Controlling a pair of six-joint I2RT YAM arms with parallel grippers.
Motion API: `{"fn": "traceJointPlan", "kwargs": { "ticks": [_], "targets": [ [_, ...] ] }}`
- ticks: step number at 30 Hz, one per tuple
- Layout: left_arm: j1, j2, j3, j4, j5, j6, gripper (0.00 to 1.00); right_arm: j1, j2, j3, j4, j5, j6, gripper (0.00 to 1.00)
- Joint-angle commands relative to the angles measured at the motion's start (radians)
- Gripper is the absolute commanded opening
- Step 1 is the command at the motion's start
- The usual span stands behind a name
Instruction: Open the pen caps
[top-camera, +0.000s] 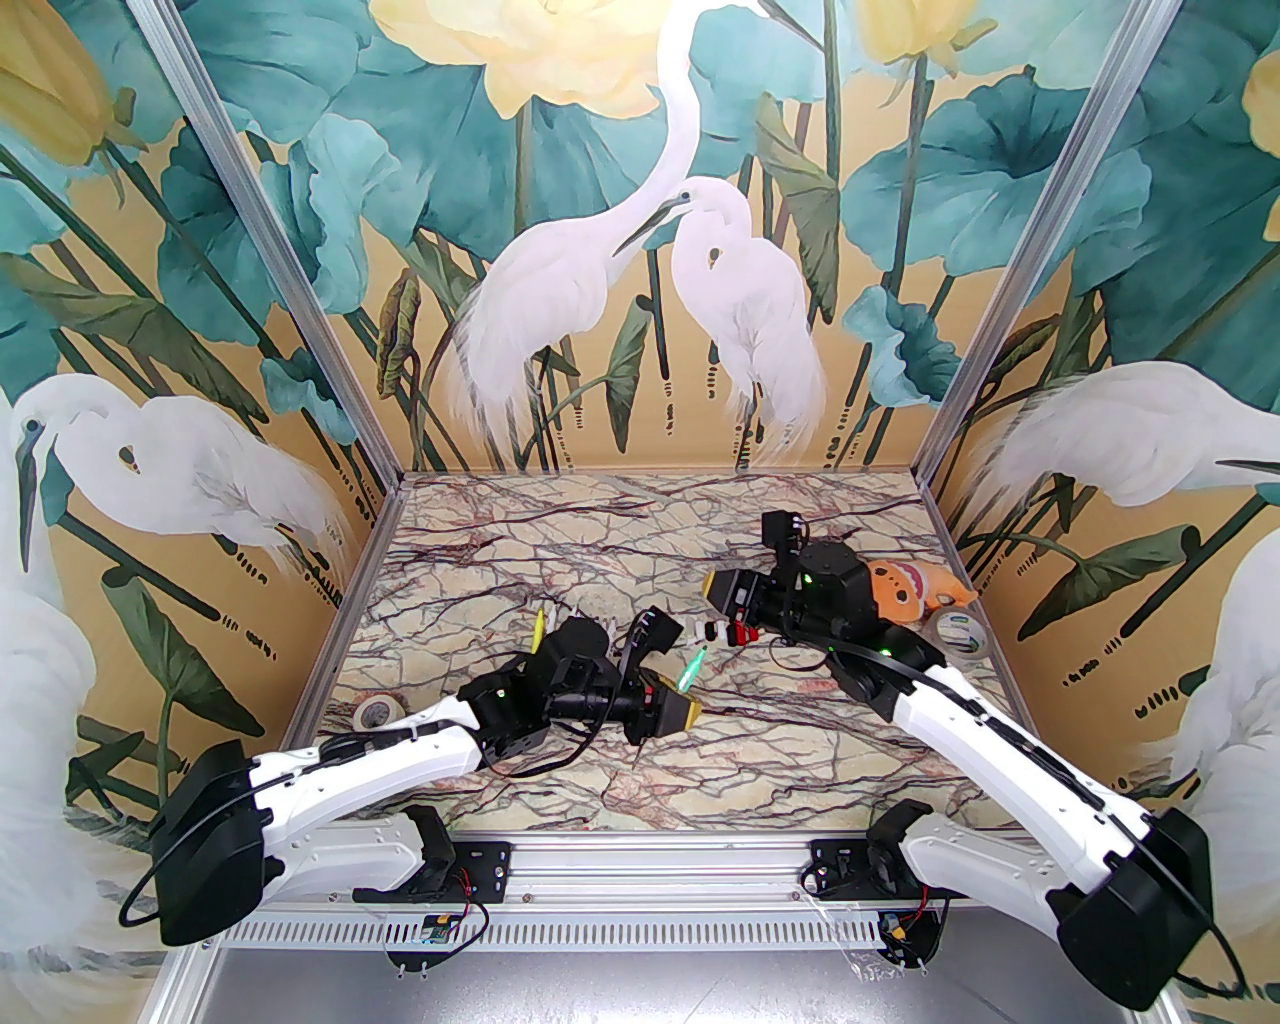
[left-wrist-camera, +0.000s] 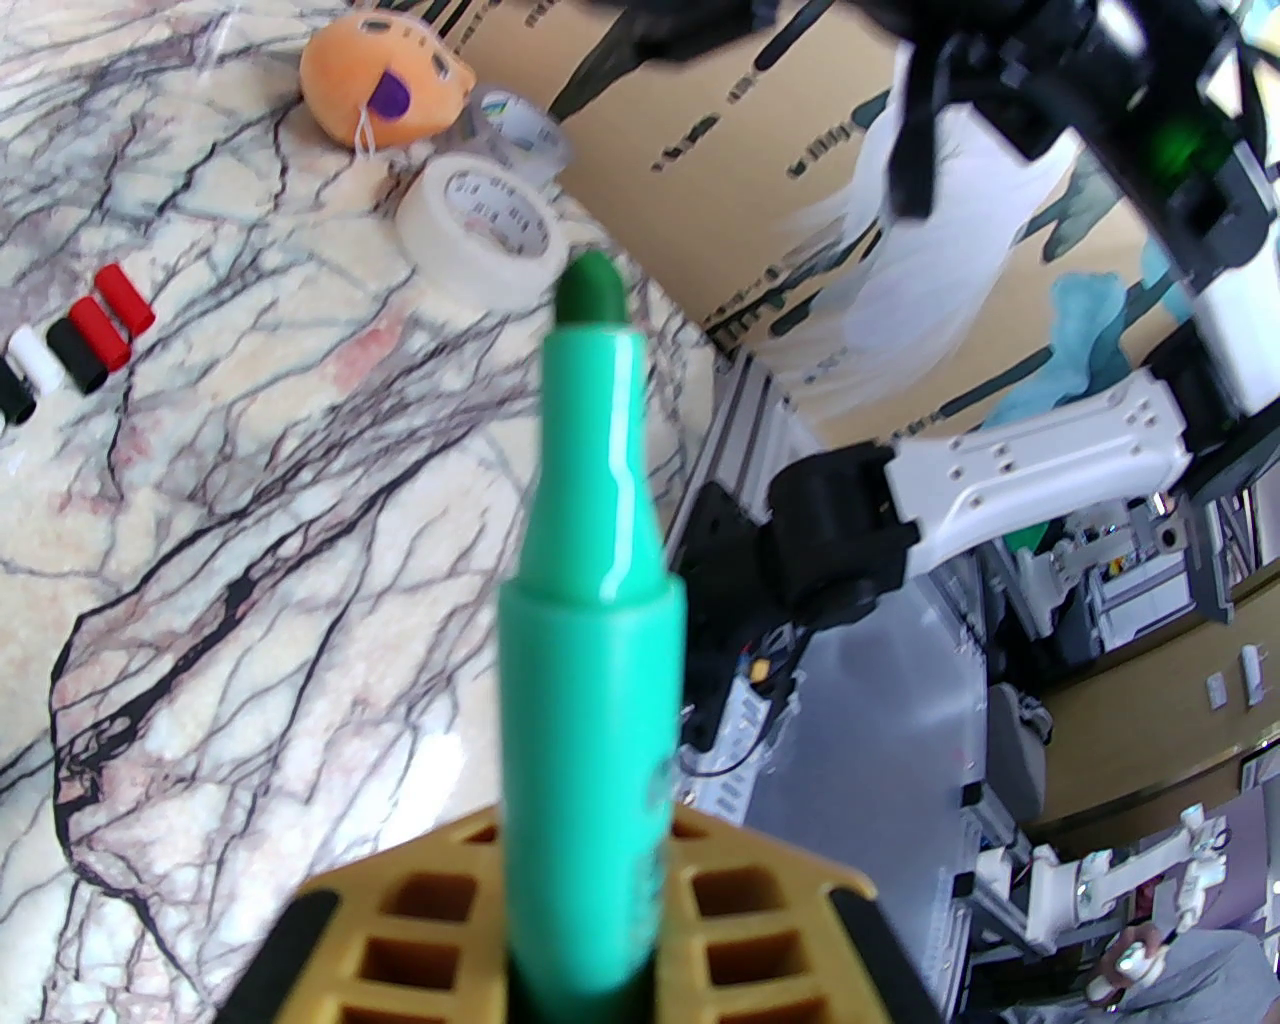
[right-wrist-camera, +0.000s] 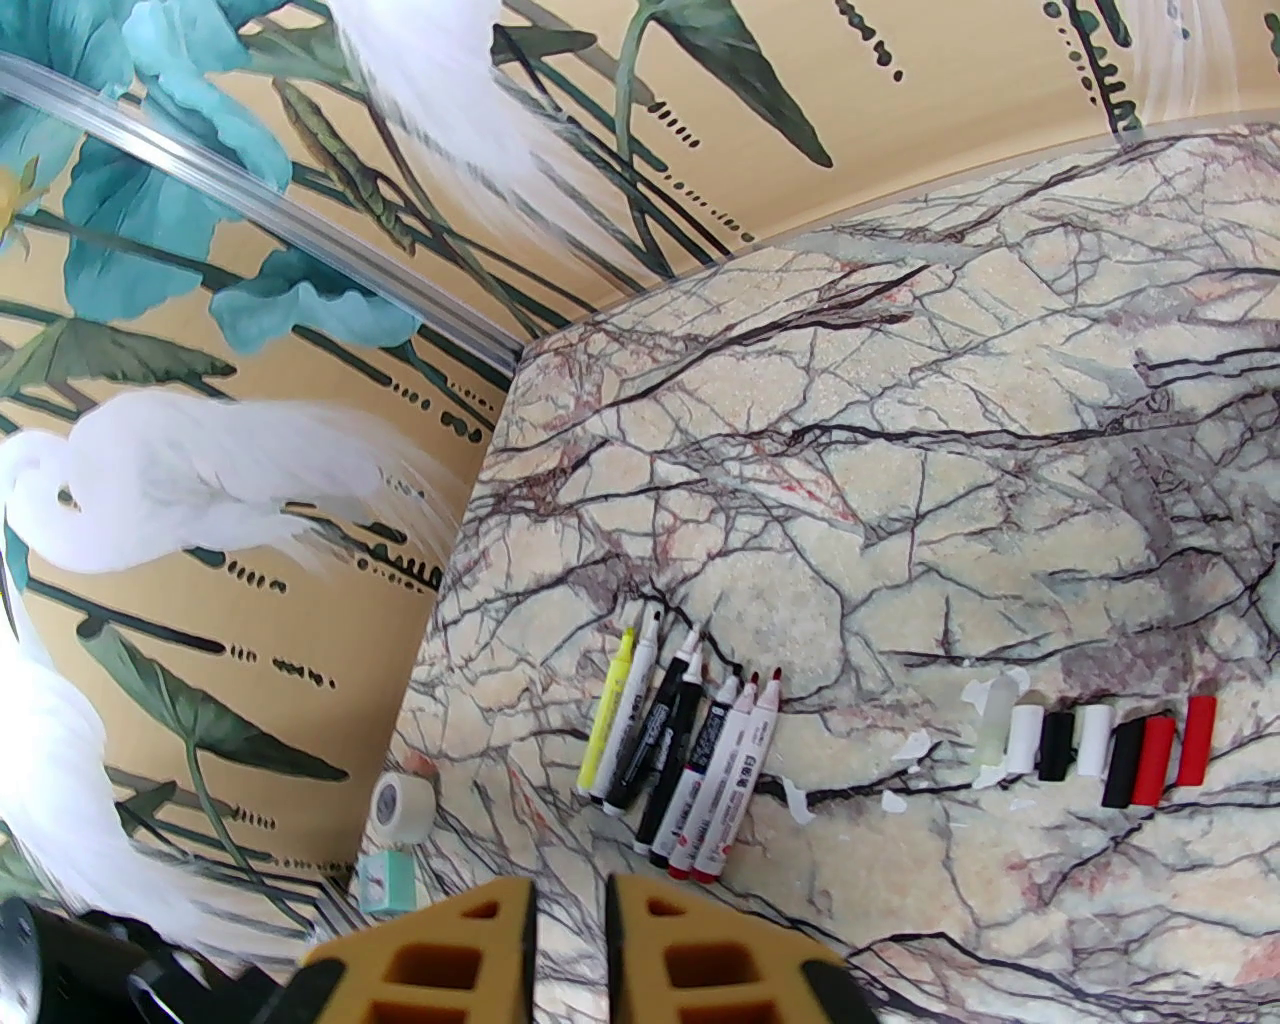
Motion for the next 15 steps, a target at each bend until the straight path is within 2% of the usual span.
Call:
{"fn": "traceJointPlan", "kwargs": {
  "ticks": [1,9,15],
  "targets": [
    [0.036,-0.056,-0.036,0.047,-0.028,-0.042,0.07,-0.05,-0.062,-0.028,-0.133,-0.056,-0.097,0.11],
    [0.123,-0.153,-0.104,0.034,-0.072,-0.067,0.06,-0.172,-0.063,-0.027,-0.355,-0.077,-0.181,0.11],
    [0.146,-0.206,-0.118,-0.033,-0.116,-0.057,0.06,-0.243,0.025,0.001,-0.371,-0.093,-0.224,0.12]
  ]
}}
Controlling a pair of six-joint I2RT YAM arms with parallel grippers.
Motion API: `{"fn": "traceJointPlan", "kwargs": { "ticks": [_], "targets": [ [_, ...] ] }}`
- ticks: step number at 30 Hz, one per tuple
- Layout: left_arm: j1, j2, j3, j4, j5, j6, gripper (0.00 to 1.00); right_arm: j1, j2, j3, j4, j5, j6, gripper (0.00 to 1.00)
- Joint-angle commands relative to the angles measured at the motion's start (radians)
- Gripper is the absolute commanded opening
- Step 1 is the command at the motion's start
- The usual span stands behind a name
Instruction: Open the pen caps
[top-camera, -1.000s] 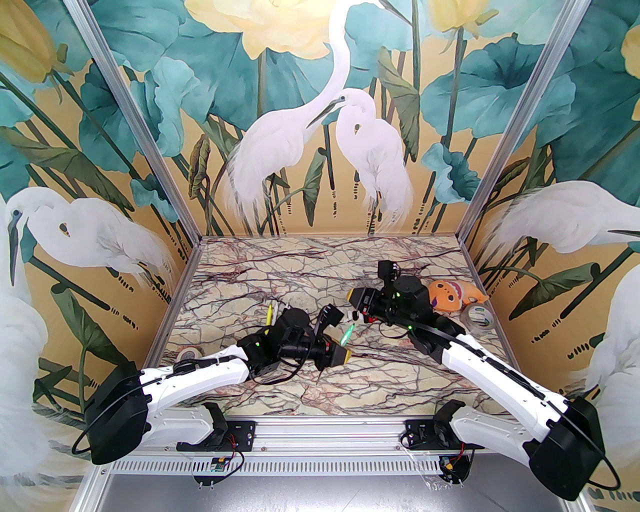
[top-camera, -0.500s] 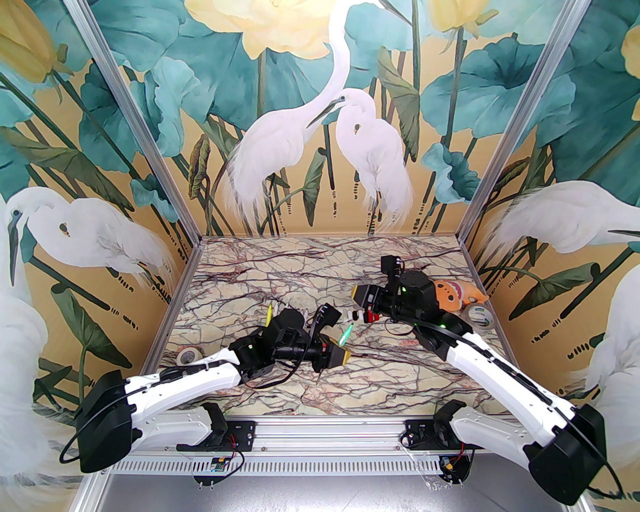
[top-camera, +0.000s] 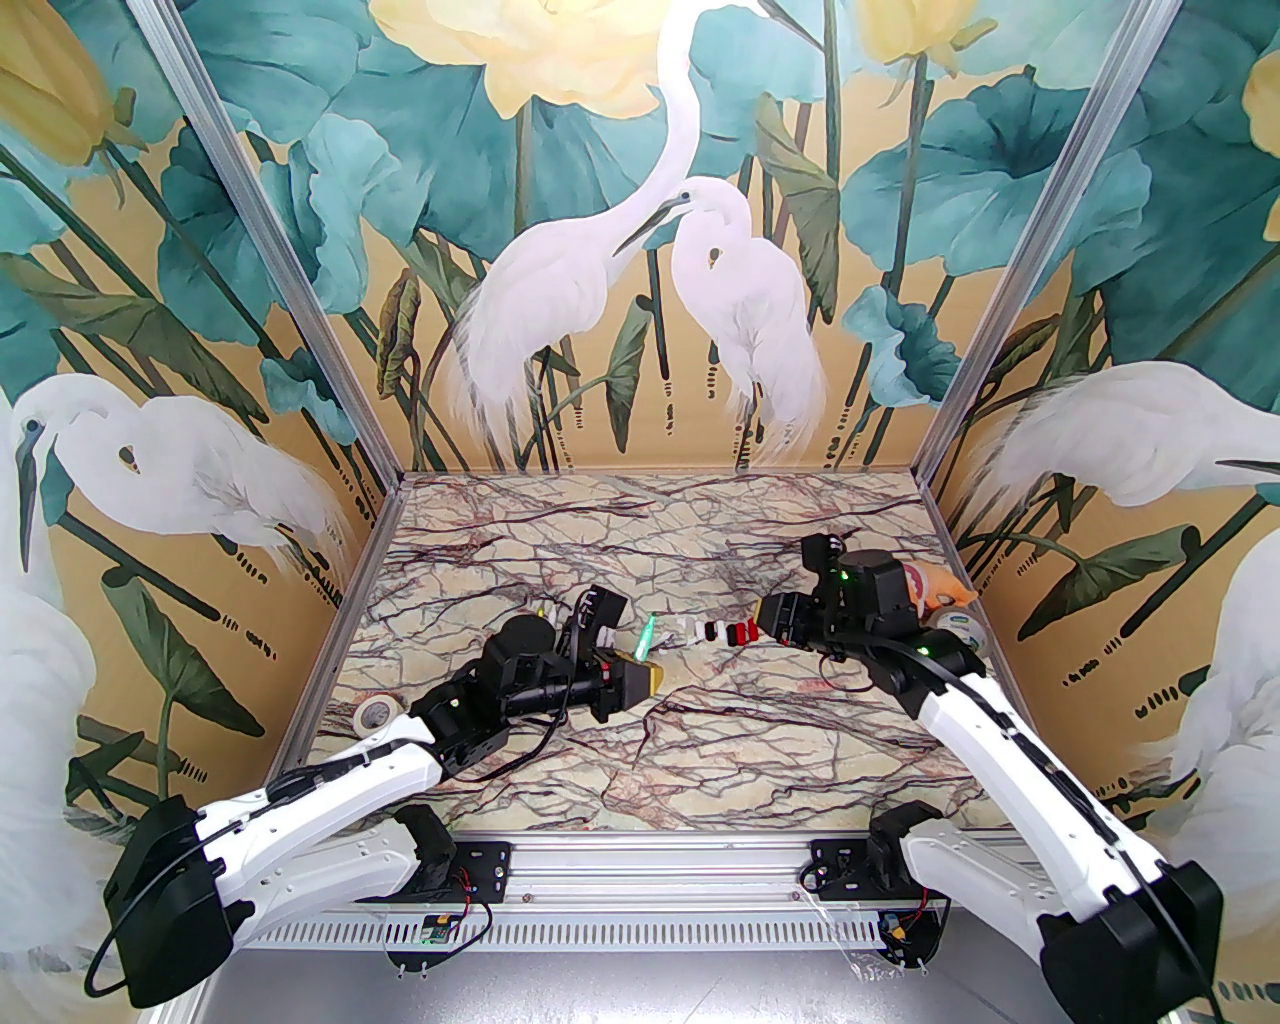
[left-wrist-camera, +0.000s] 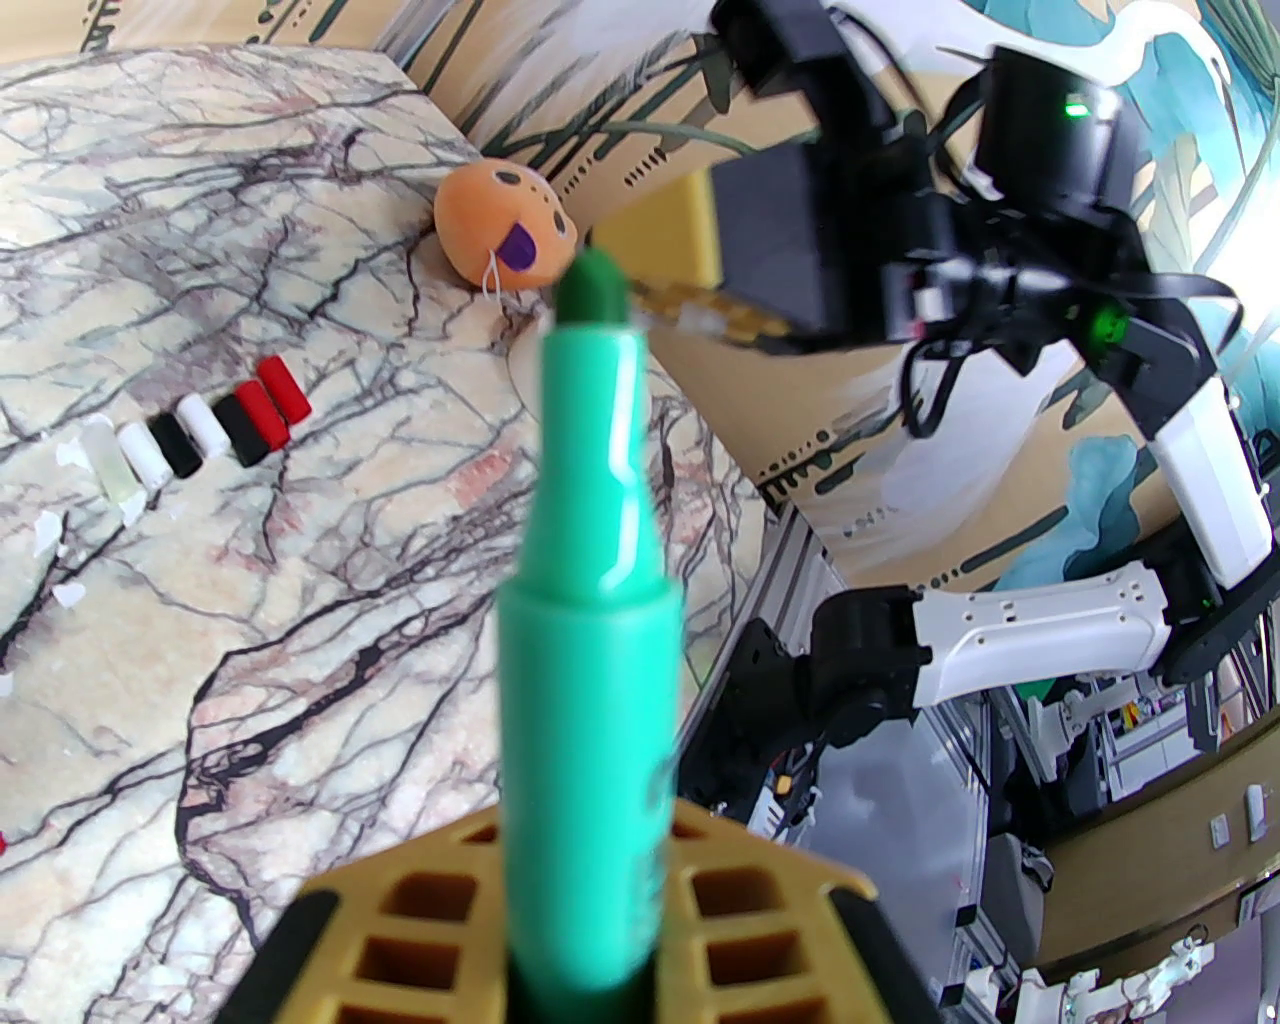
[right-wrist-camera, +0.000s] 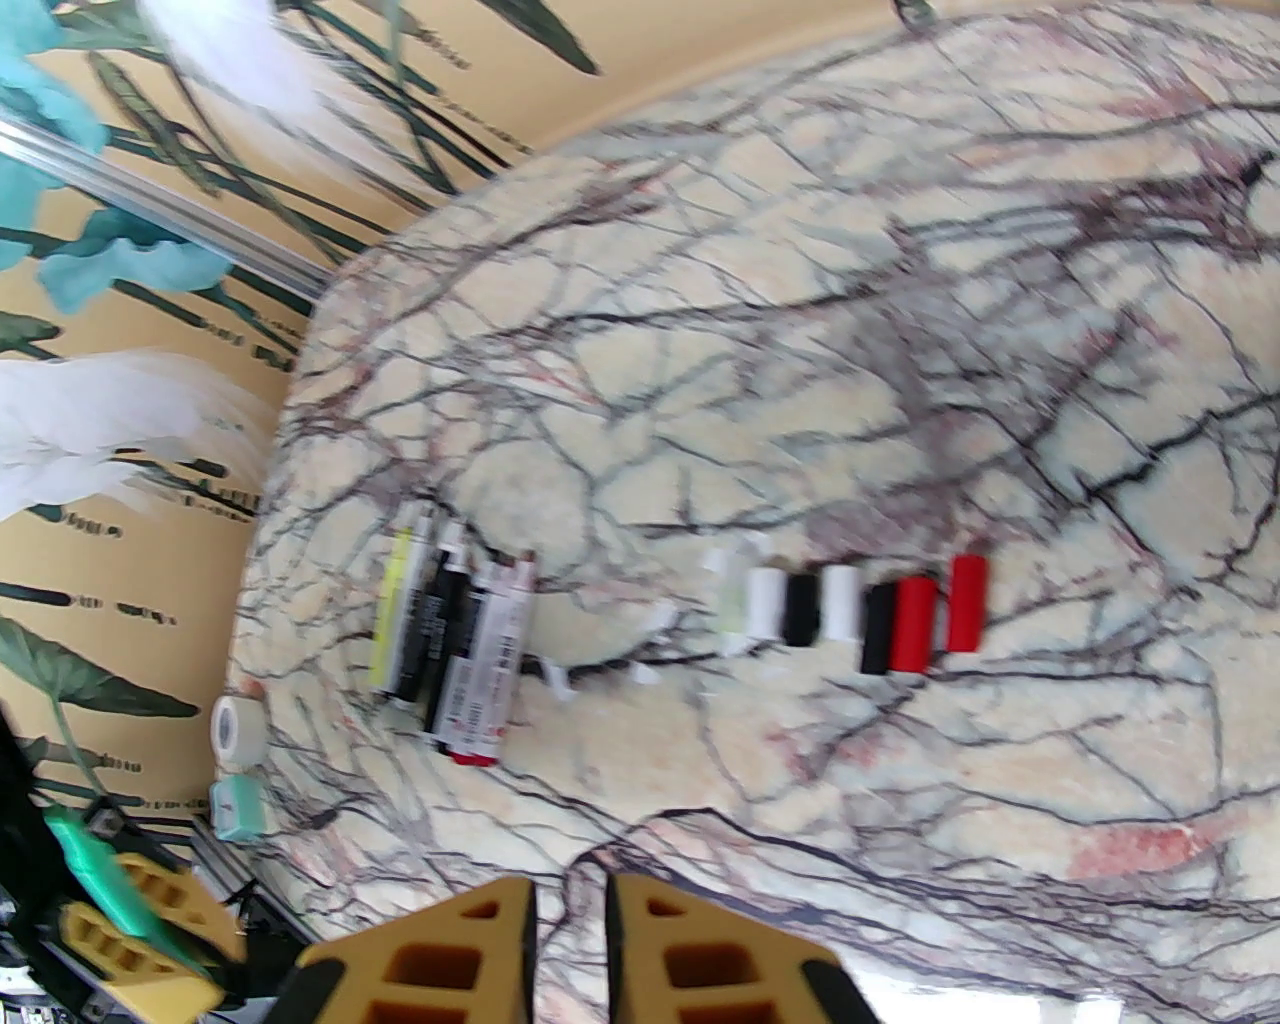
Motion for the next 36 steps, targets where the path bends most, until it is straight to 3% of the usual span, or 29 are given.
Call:
{"fn": "traceJointPlan", "kwargs": {
  "ticks": [1,18,36],
  "targets": [
    [0.02,-0.039,-0.019,-0.048,-0.048,0.001,0.06,-0.031,0.053,0.021,-0.042,-0.021,-0.058,0.12],
    [0.141,-0.151,-0.099,-0.106,-0.032,-0.017,0.06,-0.169,0.331,0.136,-0.045,0.048,-0.191,0.12],
    [0.144,-0.128,-0.133,-0.036,0.056,-0.03,0.09,-0.175,0.594,0.184,0.028,0.031,-0.231,0.13]
  ]
}}
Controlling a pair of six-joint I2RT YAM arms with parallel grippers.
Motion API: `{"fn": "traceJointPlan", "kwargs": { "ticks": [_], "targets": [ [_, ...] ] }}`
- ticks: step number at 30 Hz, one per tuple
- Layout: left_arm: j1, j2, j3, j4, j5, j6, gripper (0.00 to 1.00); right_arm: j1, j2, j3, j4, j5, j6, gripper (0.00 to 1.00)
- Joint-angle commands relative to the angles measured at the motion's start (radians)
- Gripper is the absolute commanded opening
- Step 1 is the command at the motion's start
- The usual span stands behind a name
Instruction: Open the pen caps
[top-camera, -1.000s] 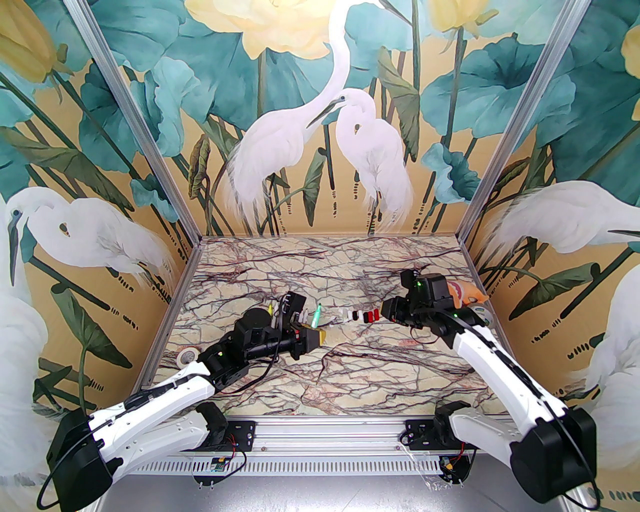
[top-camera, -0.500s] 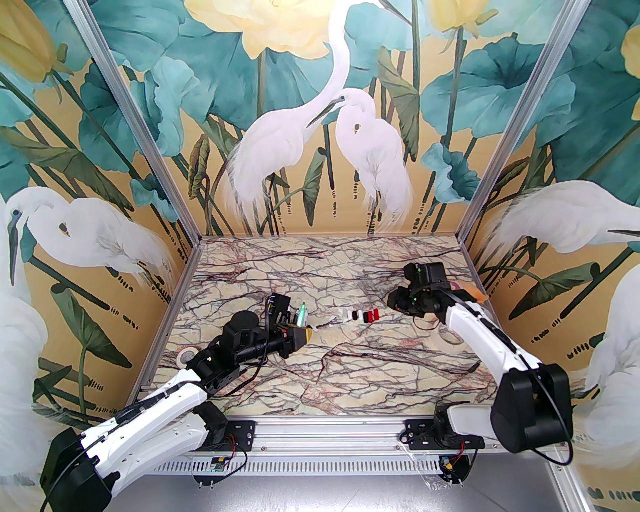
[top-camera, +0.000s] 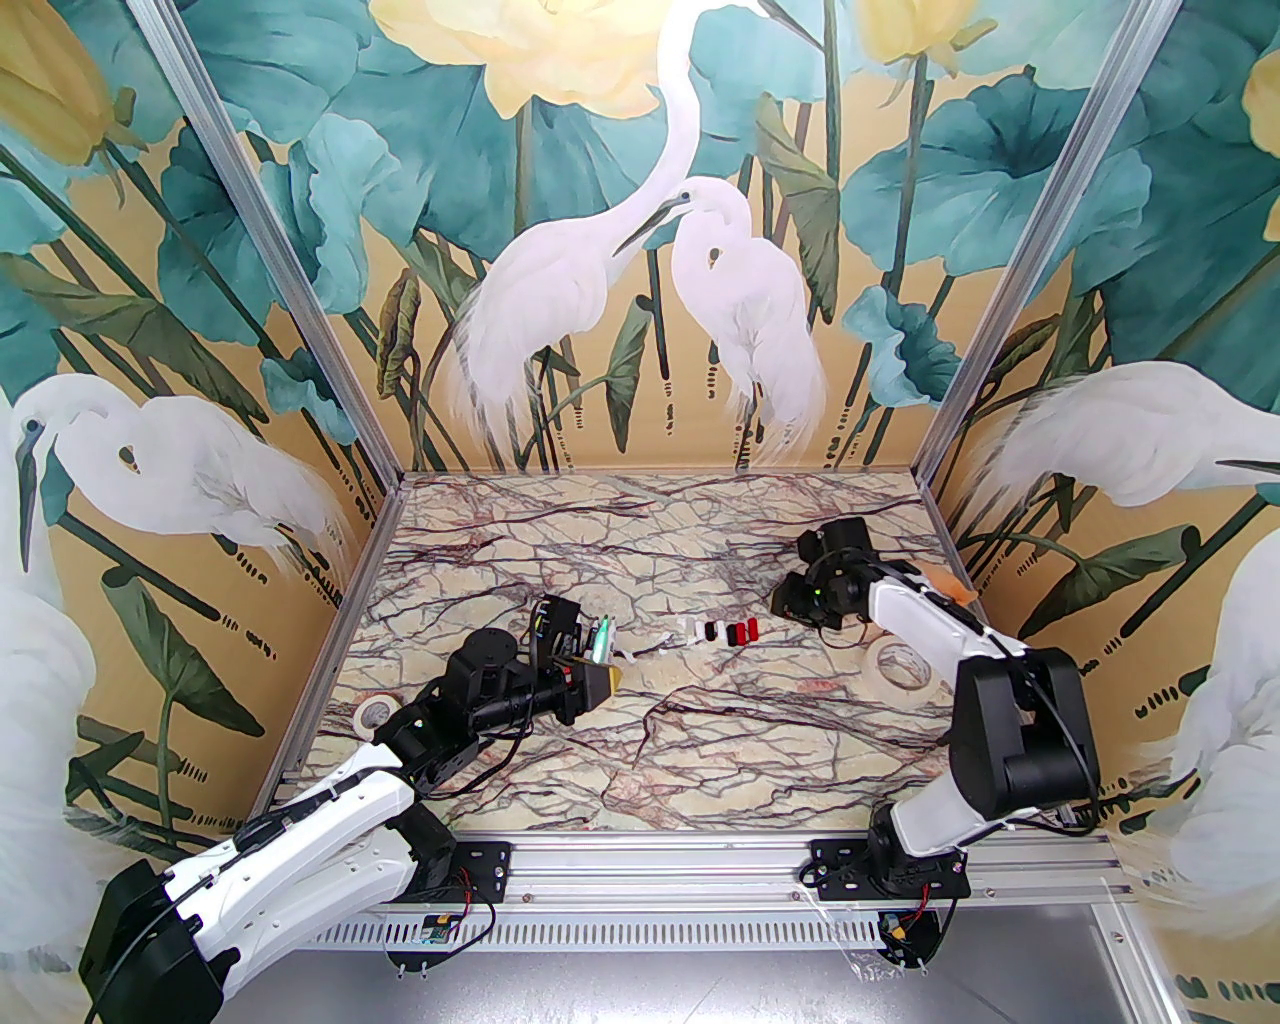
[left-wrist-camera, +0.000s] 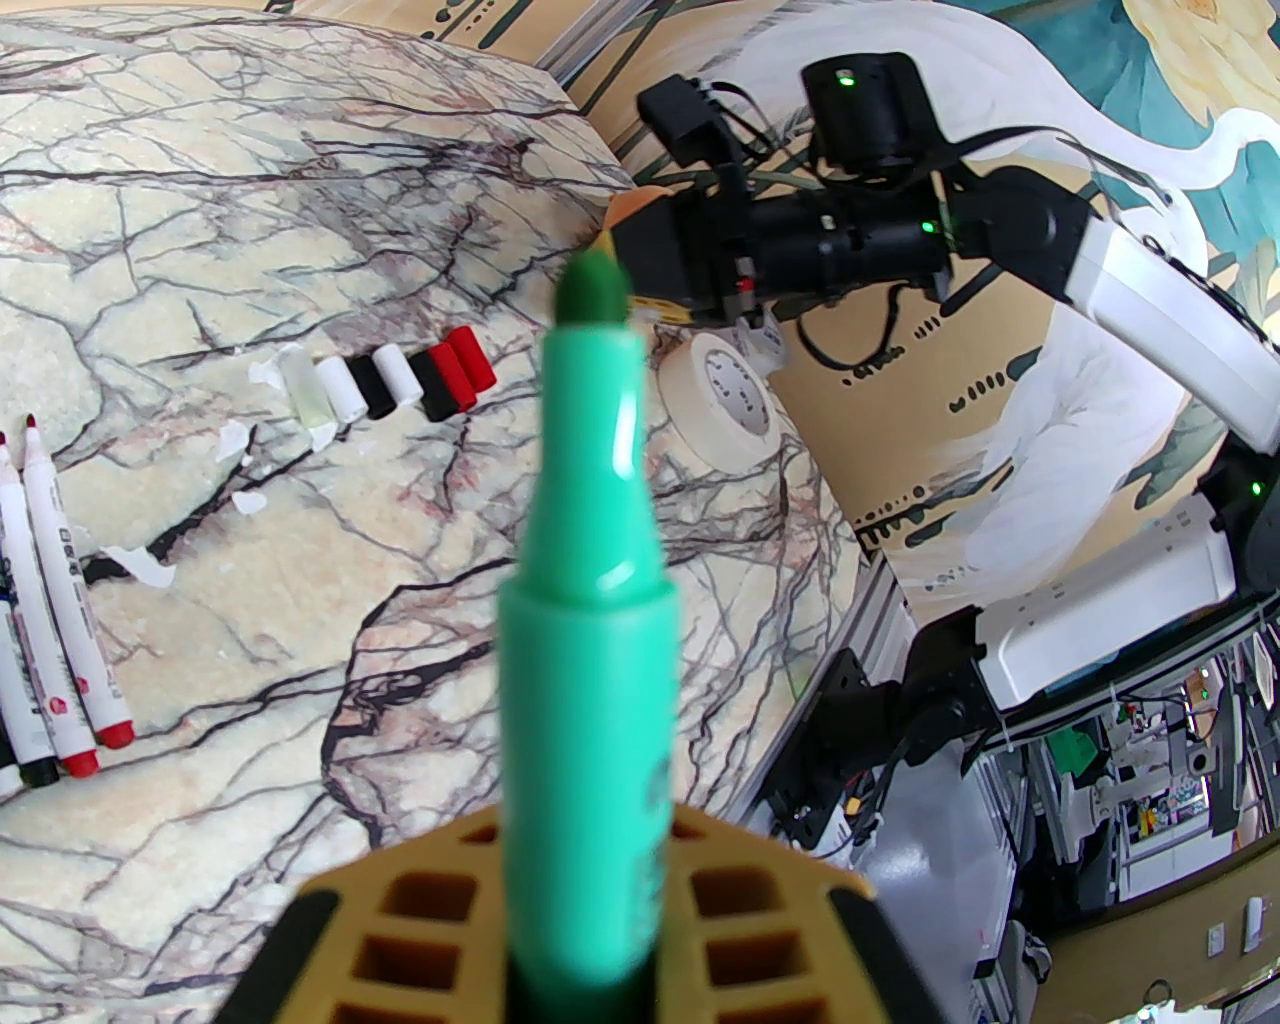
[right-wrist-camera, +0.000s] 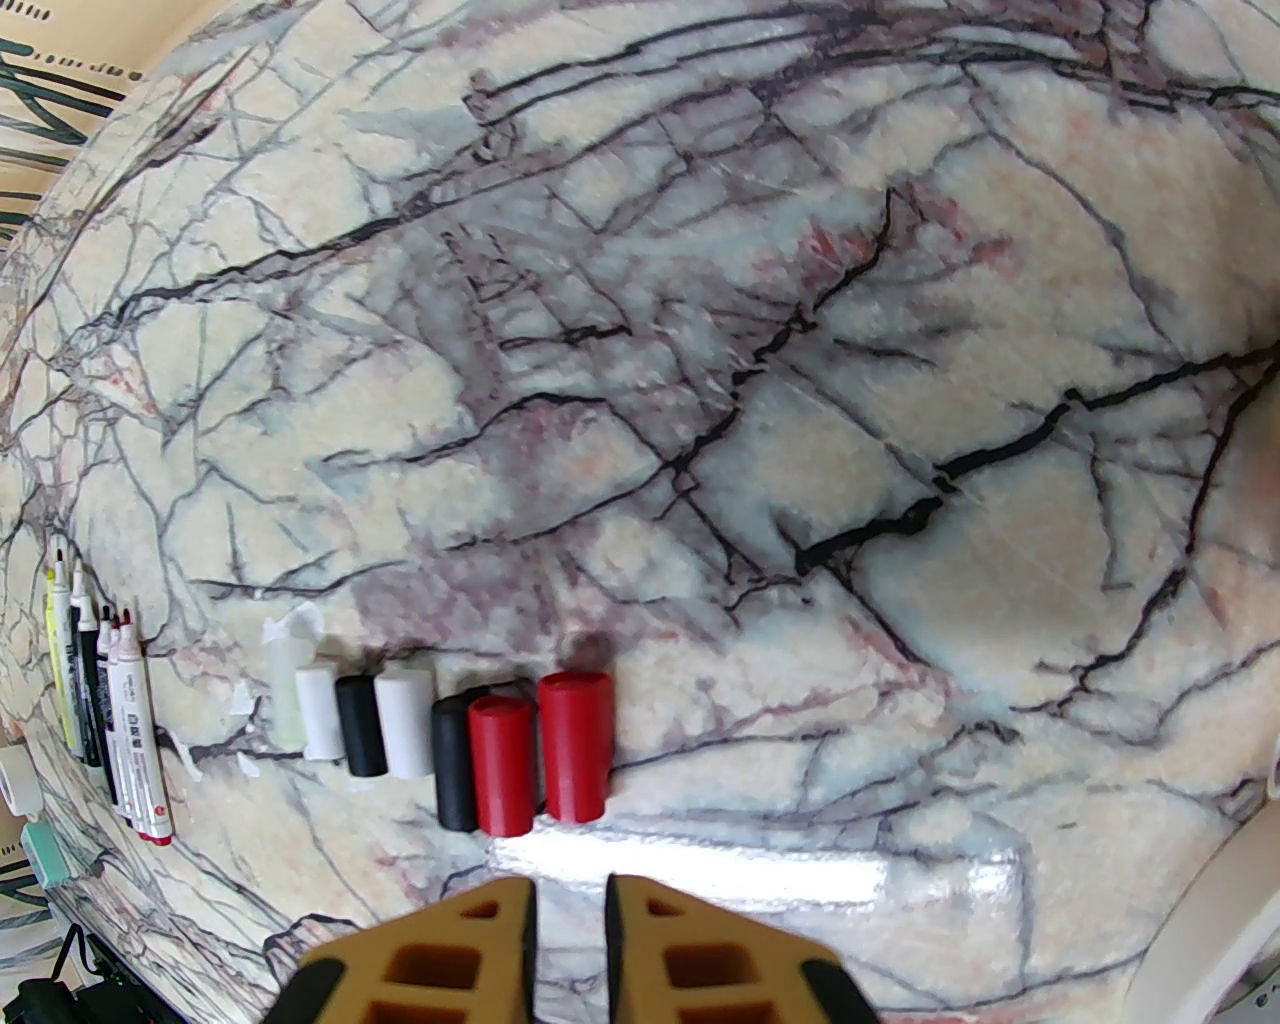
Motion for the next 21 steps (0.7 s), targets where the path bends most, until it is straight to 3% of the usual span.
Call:
{"fn": "traceJointPlan", "kwargs": {
  "ticks": [1,21],
  "targets": [
    [0.007,0.022,-0.008,0.051,0.057,-0.015,0.09,0.005,0.04,0.013,0.036,-0.009,-0.011,0.13],
    [0.007,0.06,-0.022,0.098,0.088,-0.037,0.11,0.059,0.211,0.085,0.016,0.118,0.009,0.14]
  ]
}}
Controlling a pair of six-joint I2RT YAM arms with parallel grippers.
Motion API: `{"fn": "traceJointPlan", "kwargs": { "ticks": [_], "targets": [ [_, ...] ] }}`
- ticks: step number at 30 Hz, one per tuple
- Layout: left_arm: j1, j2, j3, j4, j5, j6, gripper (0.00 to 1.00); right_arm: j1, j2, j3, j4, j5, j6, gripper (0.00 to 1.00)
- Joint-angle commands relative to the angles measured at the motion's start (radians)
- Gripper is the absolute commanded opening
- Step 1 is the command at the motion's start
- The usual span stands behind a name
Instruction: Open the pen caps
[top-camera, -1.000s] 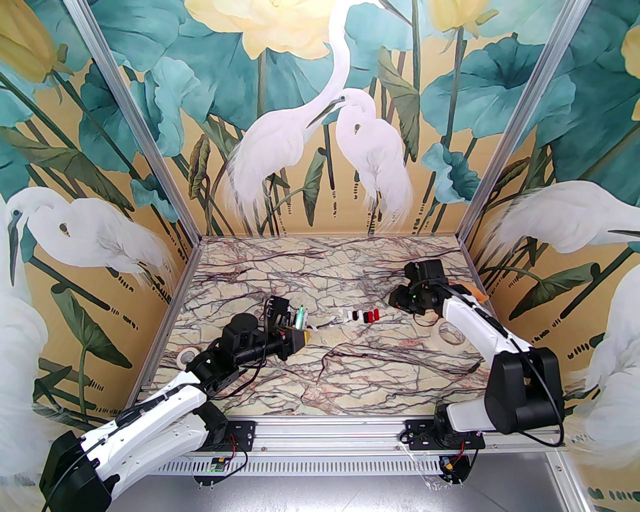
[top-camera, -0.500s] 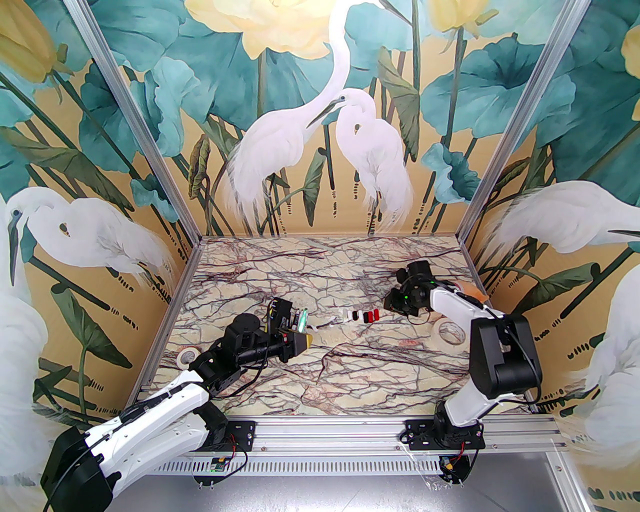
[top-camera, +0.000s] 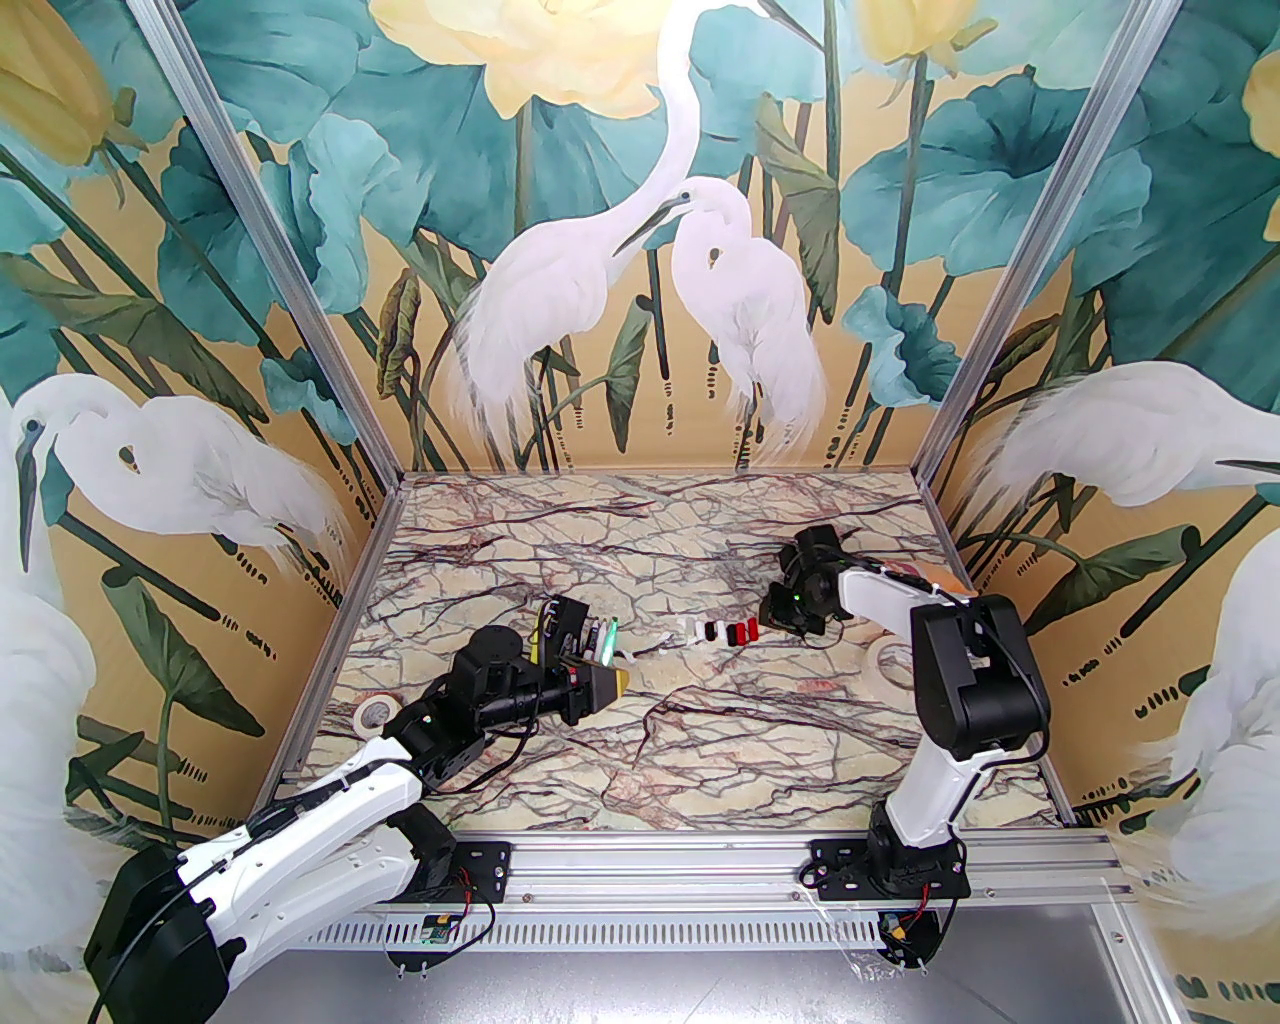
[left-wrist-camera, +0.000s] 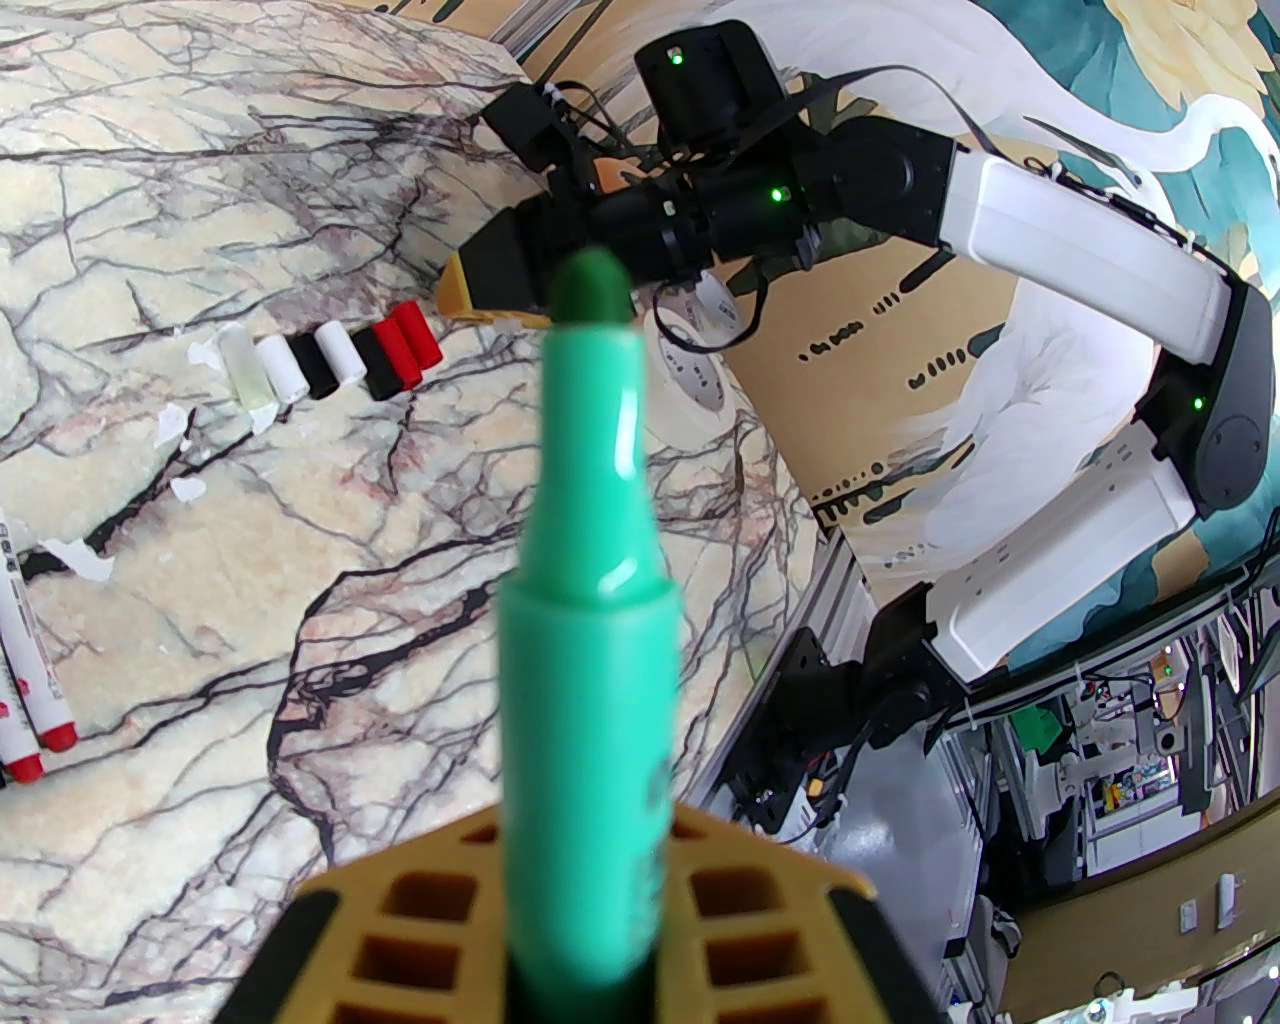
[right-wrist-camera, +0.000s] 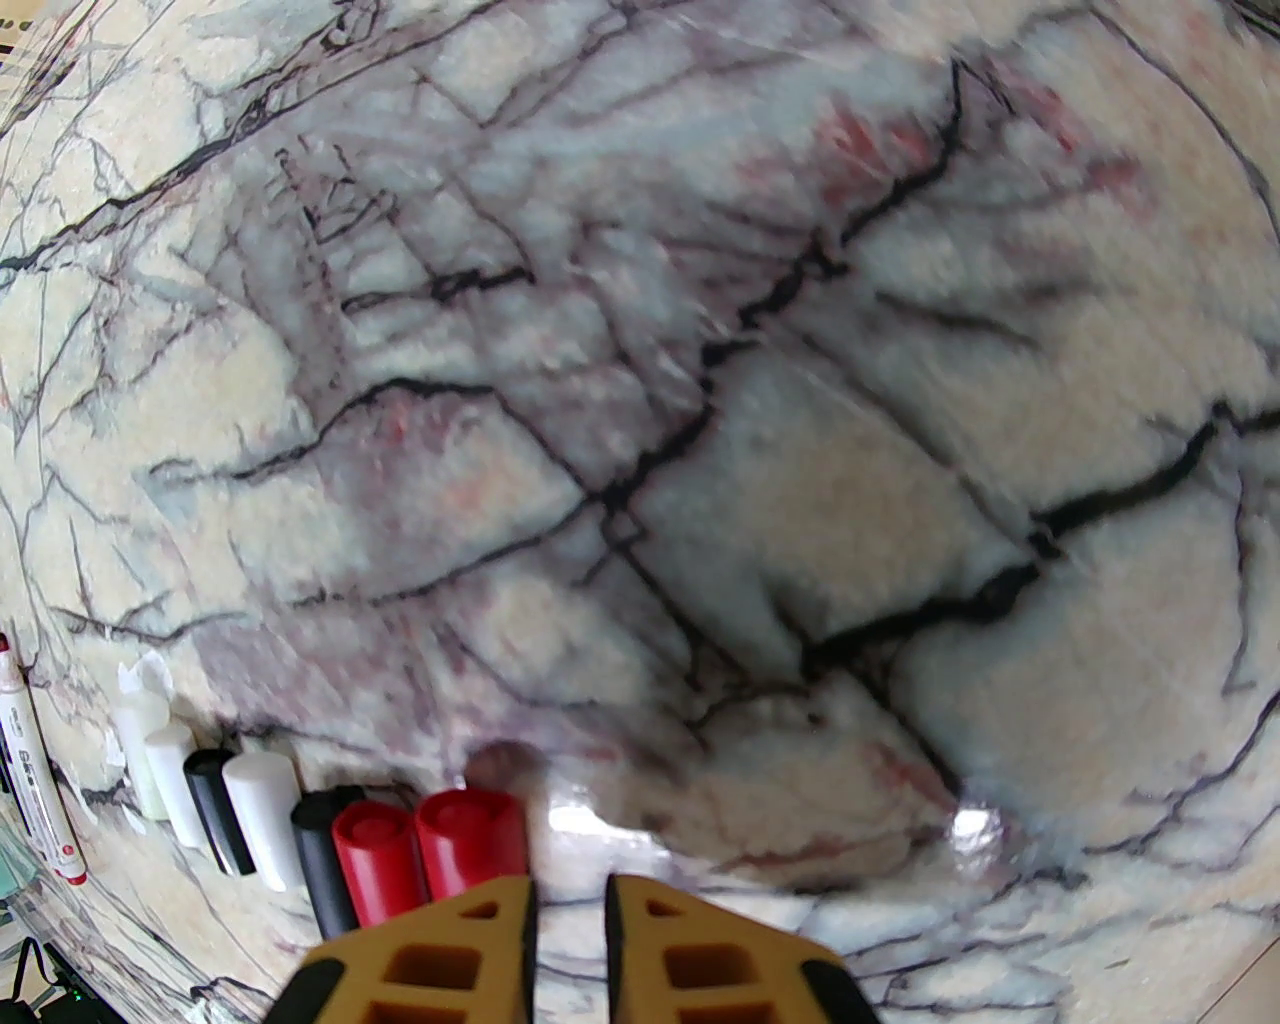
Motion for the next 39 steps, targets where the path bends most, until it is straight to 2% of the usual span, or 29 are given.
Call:
{"fn": "traceJointPlan", "kwargs": {
  "ticks": [1,9,22,39],
  "targets": [
    [0.007,0.006,-0.011,0.038,0.023,-0.016,0.11,0.011,0.024,0.032,-0.024,0.061,0.012,0.14],
    [0.007,0.015,-0.014,0.042,0.026,-0.016,0.11,0.053,0.057,0.085,-0.097,0.163,-0.008,0.14],
    [0.008,0.022,-0.008,0.041,0.031,-0.013,0.11,0.088,0.105,0.131,-0.141,0.242,0.001,0.16],
    [0.007,0.03,-0.014,0.05,0.04,-0.022,0.11,0.097,0.117,0.142,-0.139,0.237,0.009,0.22]
  ]
}}
